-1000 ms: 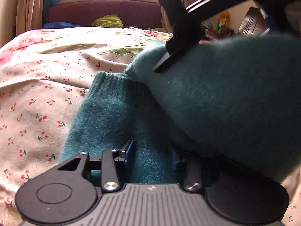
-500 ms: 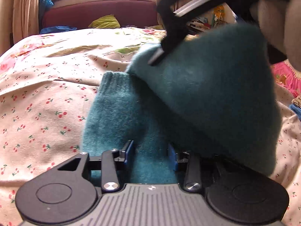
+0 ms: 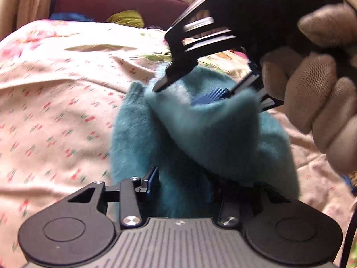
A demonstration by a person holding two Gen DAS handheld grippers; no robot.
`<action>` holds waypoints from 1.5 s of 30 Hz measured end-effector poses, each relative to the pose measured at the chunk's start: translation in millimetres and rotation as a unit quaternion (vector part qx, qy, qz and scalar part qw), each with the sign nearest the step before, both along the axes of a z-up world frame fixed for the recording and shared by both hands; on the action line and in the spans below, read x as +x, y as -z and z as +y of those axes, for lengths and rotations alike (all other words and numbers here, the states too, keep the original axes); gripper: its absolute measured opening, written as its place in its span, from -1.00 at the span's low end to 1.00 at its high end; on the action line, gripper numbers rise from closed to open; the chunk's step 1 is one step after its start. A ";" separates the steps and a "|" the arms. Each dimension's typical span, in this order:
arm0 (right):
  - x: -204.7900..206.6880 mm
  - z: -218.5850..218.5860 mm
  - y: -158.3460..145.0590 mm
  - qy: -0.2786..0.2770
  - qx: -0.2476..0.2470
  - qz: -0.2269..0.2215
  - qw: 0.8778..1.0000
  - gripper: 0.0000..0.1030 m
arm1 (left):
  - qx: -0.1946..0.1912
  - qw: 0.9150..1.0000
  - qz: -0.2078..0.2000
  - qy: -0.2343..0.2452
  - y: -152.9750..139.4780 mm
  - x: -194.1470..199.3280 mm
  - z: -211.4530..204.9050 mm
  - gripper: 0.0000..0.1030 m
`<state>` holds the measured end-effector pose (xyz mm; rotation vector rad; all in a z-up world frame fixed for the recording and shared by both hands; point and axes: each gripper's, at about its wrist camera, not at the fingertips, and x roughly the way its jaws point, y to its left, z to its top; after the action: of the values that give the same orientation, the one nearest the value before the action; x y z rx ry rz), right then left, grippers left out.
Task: Fold small clothes
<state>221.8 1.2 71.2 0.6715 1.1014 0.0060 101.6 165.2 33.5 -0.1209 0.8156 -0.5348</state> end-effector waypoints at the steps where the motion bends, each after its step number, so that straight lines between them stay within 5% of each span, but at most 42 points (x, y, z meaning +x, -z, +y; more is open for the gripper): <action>1: -0.6 -0.3 -3.8 -0.013 0.010 -0.003 1.000 0.09 | -0.004 1.000 0.005 -0.008 -2.9 -3.1 6.8 0.02; 9: -14.0 -23.2 -51.7 -0.050 0.019 -0.058 0.997 0.11 | -0.053 0.994 -0.007 -0.097 -46.4 -19.1 54.3 0.07; 13: -19.9 -20.8 -68.5 -0.081 -0.030 -0.070 0.994 0.11 | -0.074 0.994 -0.065 -0.056 -81.3 -16.8 37.1 0.15; 17: -9.8 -26.5 -65.9 -0.102 -0.080 -0.047 0.990 0.11 | -0.050 0.993 -0.111 0.001 -91.2 -0.6 -3.4 0.16; 25: 26.4 4.0 -31.9 -0.142 -0.154 -0.002 0.978 0.13 | 0.039 0.999 0.019 -0.001 -9.6 11.3 -14.5 0.15; 32: 37.5 41.8 2.6 -0.177 -0.236 0.024 0.955 0.19 | 0.032 0.999 0.015 -0.015 -16.4 7.1 -15.5 0.15; 35: 37.0 42.5 2.1 -0.184 -0.264 0.026 0.947 -0.19 | 0.022 0.999 0.006 -0.024 -22.0 3.2 -14.8 0.14; 39: 33.1 30.3 -9.5 -0.172 -0.230 0.027 0.957 -0.58 | 0.025 0.999 -0.012 -0.021 -23.4 0.6 -16.6 0.10; 45: 24.7 16.9 -46.7 -0.140 -0.178 0.001 0.974 -0.67 | -0.035 0.999 0.013 -0.024 -32.8 3.3 2.3 -0.28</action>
<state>246.6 18.2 117.9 0.1929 1.1543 0.0481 104.8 167.5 66.4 -0.2117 0.8175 -0.5164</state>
